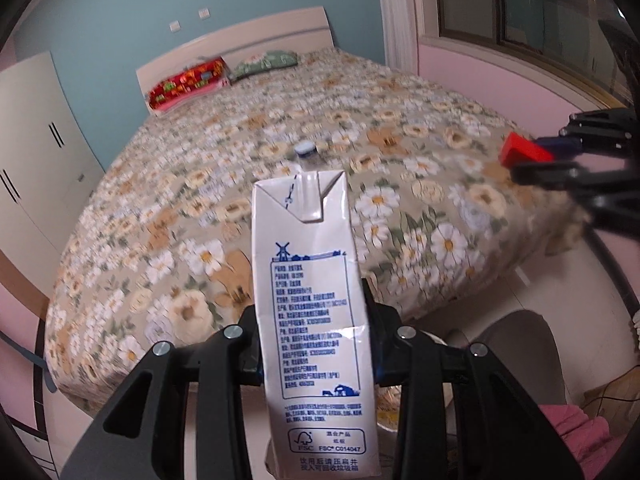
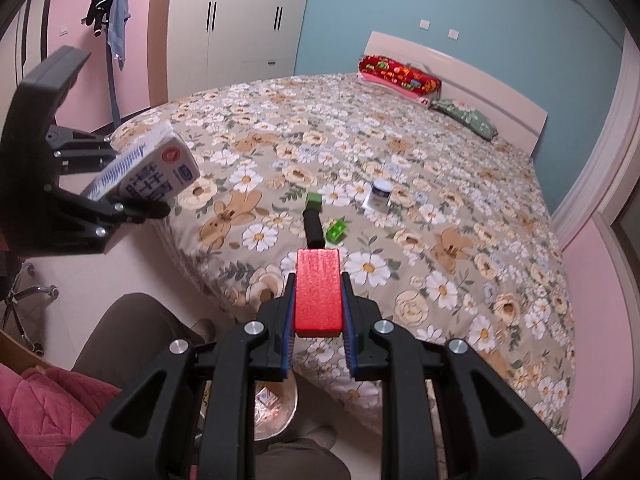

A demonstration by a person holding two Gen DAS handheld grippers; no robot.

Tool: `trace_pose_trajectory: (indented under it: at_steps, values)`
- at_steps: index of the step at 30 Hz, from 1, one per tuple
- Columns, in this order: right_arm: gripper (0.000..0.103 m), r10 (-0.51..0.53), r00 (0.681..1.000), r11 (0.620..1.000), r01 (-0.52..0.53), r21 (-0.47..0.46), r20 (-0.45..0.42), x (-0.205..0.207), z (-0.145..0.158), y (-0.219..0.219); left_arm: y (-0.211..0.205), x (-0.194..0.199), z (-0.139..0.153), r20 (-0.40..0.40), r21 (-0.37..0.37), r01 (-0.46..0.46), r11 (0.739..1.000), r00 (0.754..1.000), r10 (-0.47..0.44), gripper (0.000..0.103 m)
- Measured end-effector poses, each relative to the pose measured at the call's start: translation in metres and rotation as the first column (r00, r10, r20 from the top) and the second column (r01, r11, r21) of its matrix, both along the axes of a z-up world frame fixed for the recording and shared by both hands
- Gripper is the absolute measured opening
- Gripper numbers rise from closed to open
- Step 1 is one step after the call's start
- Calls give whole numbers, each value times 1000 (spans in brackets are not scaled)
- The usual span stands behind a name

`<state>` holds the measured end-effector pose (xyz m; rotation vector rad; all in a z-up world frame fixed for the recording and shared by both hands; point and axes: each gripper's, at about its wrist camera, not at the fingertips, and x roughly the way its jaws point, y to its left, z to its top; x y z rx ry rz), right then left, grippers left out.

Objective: Collect trash

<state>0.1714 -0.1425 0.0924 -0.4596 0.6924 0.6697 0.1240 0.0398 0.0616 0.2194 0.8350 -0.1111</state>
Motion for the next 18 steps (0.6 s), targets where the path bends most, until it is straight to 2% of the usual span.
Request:
trace_pose_trajectory:
  at_steps: [9, 18]
  values:
    - [21, -9, 996, 1000, 9, -2, -87, 3, -47, -3, -3, 5, -64, -130, -12, 3, 1000, 991, -5, 38]
    - [21, -19, 979, 1000, 17, -12, -201, 9, -105, -1, -14, 8, -131, -271, -49, 25, 998, 962, -37, 38]
